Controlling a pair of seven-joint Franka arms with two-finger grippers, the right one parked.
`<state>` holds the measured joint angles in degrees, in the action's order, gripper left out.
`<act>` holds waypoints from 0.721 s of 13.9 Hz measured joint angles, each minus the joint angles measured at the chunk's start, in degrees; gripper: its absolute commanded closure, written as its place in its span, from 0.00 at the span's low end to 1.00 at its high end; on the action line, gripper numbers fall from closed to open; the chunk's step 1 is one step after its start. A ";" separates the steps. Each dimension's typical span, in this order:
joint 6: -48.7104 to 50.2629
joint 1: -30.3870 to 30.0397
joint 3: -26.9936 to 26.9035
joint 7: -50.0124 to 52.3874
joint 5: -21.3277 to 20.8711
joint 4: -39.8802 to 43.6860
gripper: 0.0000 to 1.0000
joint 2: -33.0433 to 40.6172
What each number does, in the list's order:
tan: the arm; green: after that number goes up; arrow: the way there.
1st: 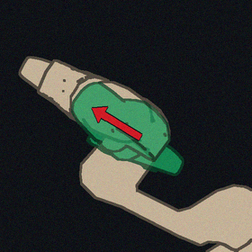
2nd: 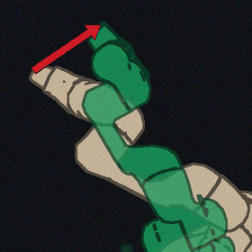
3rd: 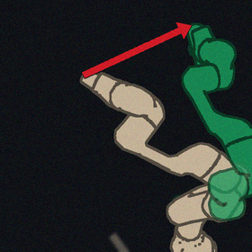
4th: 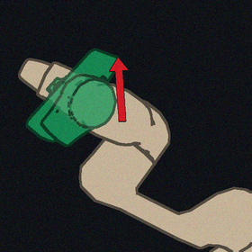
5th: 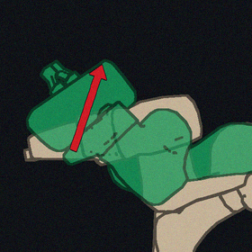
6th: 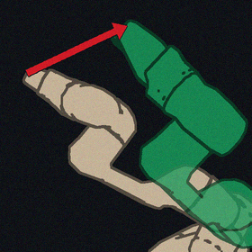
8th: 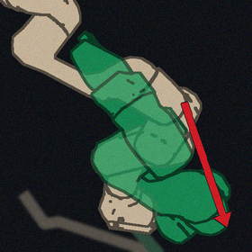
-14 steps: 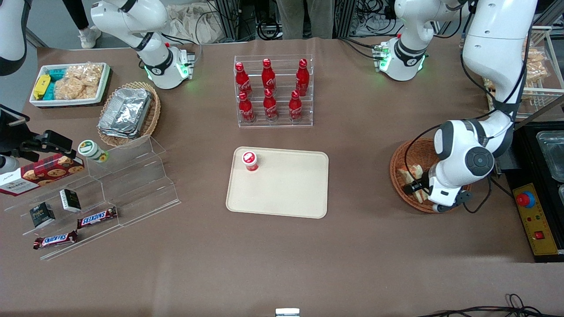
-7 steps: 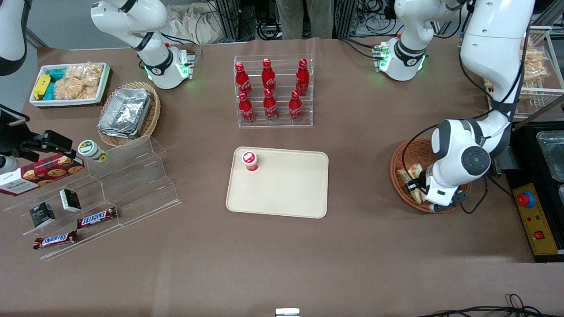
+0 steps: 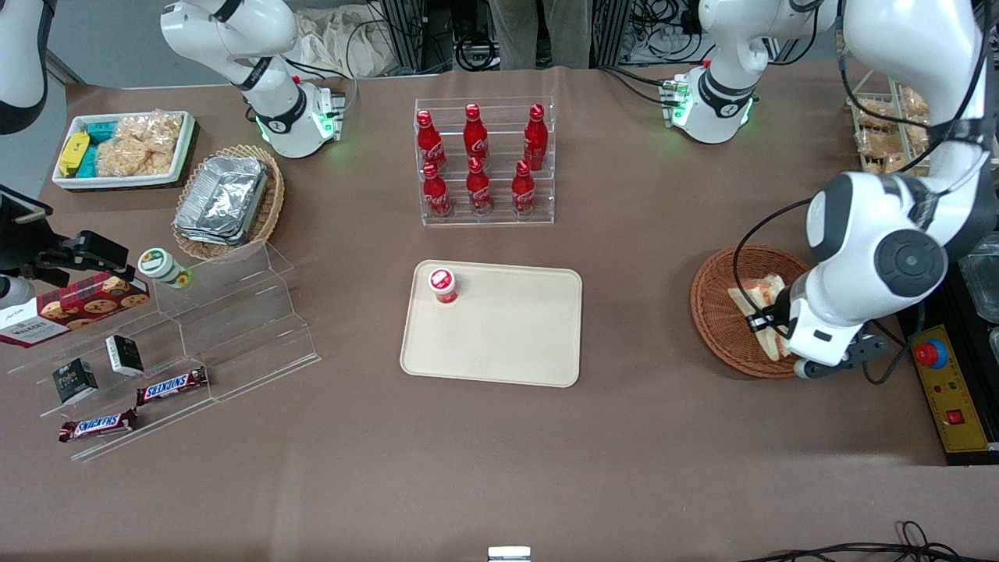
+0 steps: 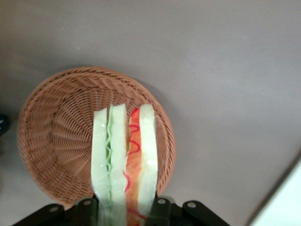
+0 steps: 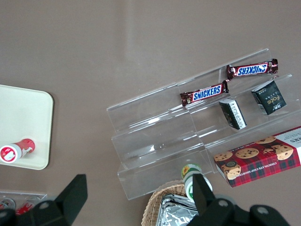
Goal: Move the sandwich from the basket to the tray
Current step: 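Lift the sandwich up out of the basket with the left gripper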
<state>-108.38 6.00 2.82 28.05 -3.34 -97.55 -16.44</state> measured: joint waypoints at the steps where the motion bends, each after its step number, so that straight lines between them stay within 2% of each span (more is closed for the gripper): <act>1: 3.93 0.40 0.69 -0.38 -0.25 3.19 0.63 0.44; 6: 18.56 1.43 6.08 -0.75 -0.98 15.66 0.62 1.79; 10: 20.96 1.55 14.49 5.79 -0.99 18.05 0.62 2.13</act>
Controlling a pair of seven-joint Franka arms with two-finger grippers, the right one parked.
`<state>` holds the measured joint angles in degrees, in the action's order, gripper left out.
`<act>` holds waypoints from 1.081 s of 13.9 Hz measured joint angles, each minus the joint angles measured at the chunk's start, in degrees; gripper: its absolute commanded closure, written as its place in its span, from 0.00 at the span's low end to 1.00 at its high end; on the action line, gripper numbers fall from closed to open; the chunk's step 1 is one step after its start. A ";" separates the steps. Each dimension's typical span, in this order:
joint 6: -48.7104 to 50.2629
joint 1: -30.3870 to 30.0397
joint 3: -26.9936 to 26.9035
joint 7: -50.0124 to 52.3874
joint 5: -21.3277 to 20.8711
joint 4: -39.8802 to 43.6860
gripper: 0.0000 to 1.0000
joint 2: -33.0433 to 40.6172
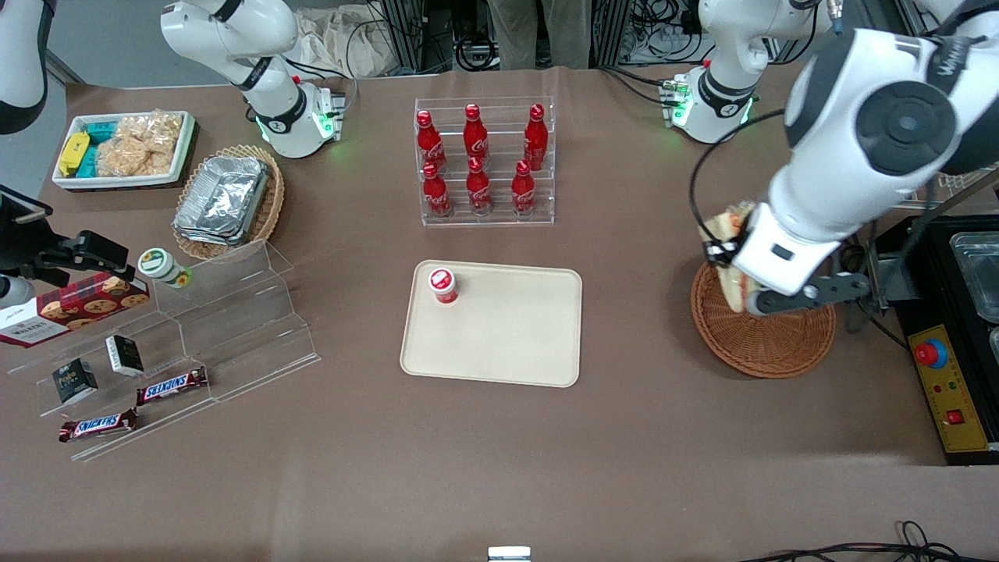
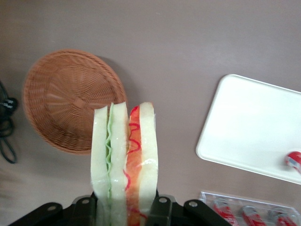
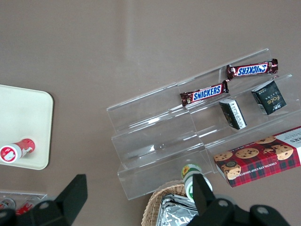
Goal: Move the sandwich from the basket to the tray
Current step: 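Carry the sandwich over the white tray and lower it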
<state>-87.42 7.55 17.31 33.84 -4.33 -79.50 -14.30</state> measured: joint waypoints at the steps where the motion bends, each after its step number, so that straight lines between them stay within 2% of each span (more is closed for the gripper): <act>1: -0.10 0.14 2.29 1.98 0.00 -0.04 0.62 -0.40; 3: -2.28 0.61 6.09 4.75 0.03 -0.33 0.61 -2.20; 5: -8.06 1.82 7.56 6.65 0.28 -0.86 0.61 -5.37; 10: -24.80 7.56 7.73 11.78 0.27 -1.43 0.61 -18.22; 15: -34.12 8.54 7.60 12.44 -3.27 -1.38 0.61 -28.76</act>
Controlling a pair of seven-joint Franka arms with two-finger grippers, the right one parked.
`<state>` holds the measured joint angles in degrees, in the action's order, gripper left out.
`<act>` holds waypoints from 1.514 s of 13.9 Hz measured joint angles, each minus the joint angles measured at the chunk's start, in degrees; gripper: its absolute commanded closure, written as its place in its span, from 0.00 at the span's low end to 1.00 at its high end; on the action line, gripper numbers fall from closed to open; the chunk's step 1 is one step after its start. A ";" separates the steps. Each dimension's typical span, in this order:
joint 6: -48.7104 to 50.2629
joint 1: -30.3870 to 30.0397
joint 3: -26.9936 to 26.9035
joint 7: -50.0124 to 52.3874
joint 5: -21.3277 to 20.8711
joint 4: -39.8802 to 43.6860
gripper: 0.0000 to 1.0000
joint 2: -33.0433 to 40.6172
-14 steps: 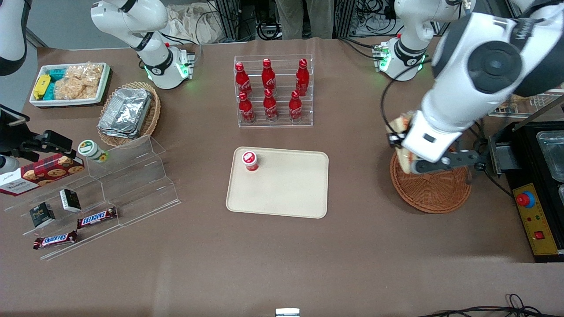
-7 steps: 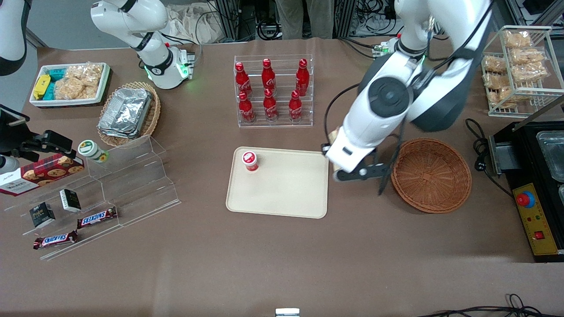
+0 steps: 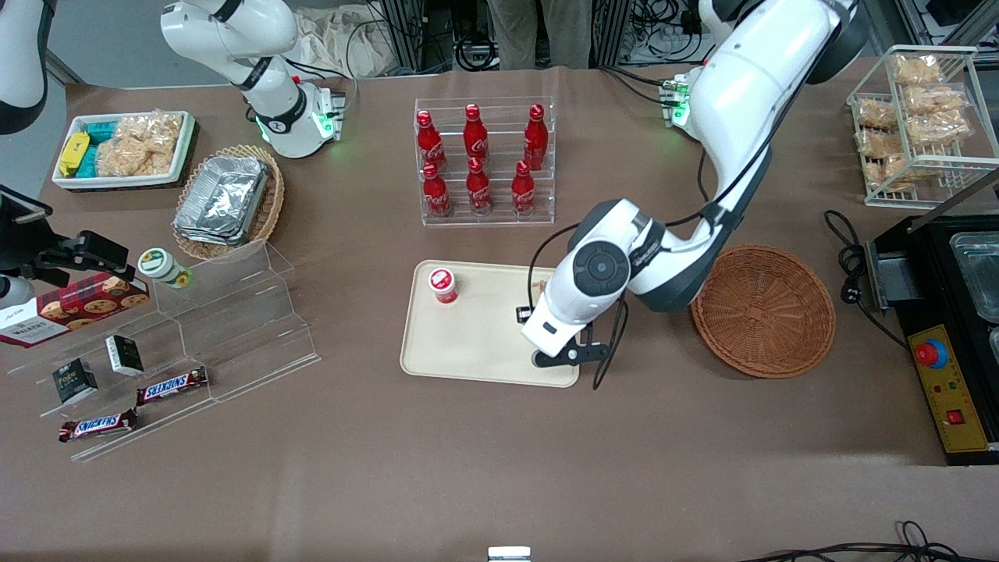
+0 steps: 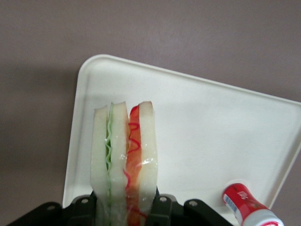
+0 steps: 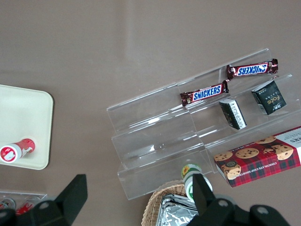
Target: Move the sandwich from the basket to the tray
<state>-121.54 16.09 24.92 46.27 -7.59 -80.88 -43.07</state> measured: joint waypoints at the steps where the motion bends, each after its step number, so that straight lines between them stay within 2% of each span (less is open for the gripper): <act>1: -0.76 0.00 -0.02 0.02 -0.96 0.02 0.61 -1.60; 4: -3.23 0.03 -0.01 0.69 -3.77 0.10 0.59 -5.24; 5: -3.53 0.04 -0.01 0.78 -4.30 0.12 0.53 -6.07; 6: -3.67 0.04 -0.01 0.90 -4.94 0.14 0.31 -6.69; 7: -3.75 0.04 -0.01 1.13 -5.64 0.15 0.04 -7.12; 8: -3.81 0.04 0.00 1.47 -6.03 0.17 0.00 -7.30; 11: -3.97 0.06 0.10 4.37 -7.20 1.34 0.00 -7.09; 13: -3.62 0.05 0.28 10.60 -10.17 2.55 0.00 -5.28; 17: 6.55 -0.46 0.26 17.52 -11.22 2.88 0.00 6.42; 21: 15.12 -6.38 -0.03 17.12 -11.19 1.58 0.00 16.09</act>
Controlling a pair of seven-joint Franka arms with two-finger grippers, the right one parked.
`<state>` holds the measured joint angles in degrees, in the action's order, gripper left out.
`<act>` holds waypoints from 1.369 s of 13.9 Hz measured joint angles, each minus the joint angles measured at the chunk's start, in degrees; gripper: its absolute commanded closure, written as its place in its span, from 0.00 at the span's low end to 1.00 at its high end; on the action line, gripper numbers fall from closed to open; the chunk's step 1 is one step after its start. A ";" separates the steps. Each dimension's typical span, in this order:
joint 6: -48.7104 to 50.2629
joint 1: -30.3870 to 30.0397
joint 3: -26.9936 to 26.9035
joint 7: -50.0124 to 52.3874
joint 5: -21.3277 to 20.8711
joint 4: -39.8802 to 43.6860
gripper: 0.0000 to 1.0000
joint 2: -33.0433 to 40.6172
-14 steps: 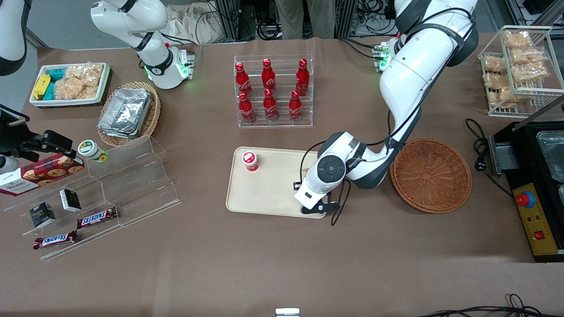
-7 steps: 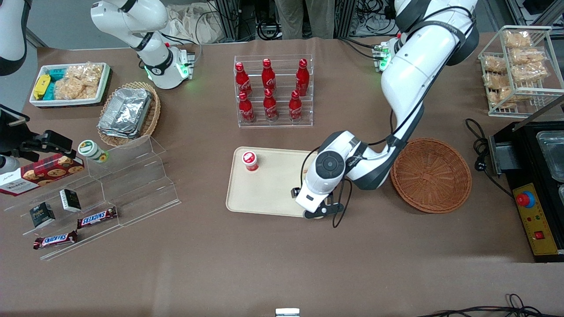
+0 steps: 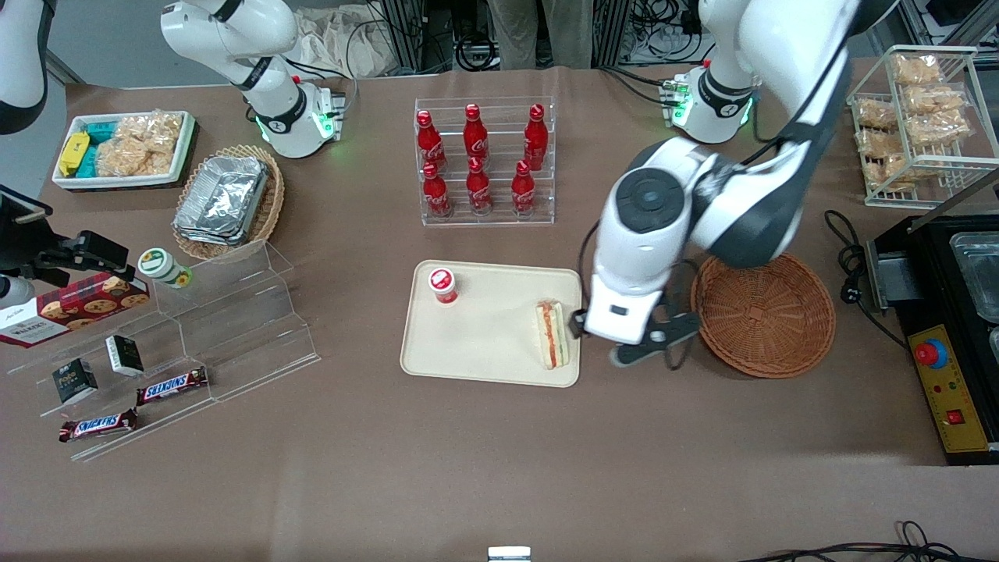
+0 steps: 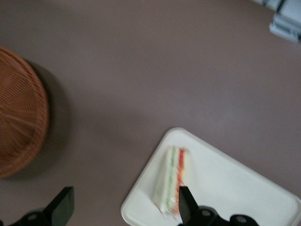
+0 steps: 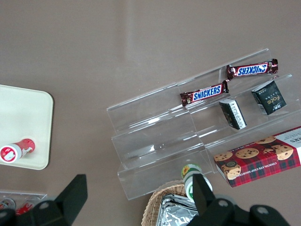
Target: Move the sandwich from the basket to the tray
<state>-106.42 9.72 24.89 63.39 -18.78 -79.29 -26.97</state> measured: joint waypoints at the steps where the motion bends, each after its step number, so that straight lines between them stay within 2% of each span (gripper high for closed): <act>1: 0.50 -2.09 -0.01 -1.28 0.35 -1.00 0.00 1.74; 5: 4.19 -11.43 -0.10 -16.05 6.20 -4.58 0.00 8.19; 13: 12.82 -28.18 -0.28 -48.53 12.44 -7.93 0.00 18.73; 16: 12.68 -32.54 -0.32 -53.60 15.53 -13.07 0.00 24.64; 19: 12.65 -33.12 -0.27 -53.95 16.78 -16.25 0.00 28.75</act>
<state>-93.77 -23.40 24.61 9.44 -2.00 -95.55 1.78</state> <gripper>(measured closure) 0.000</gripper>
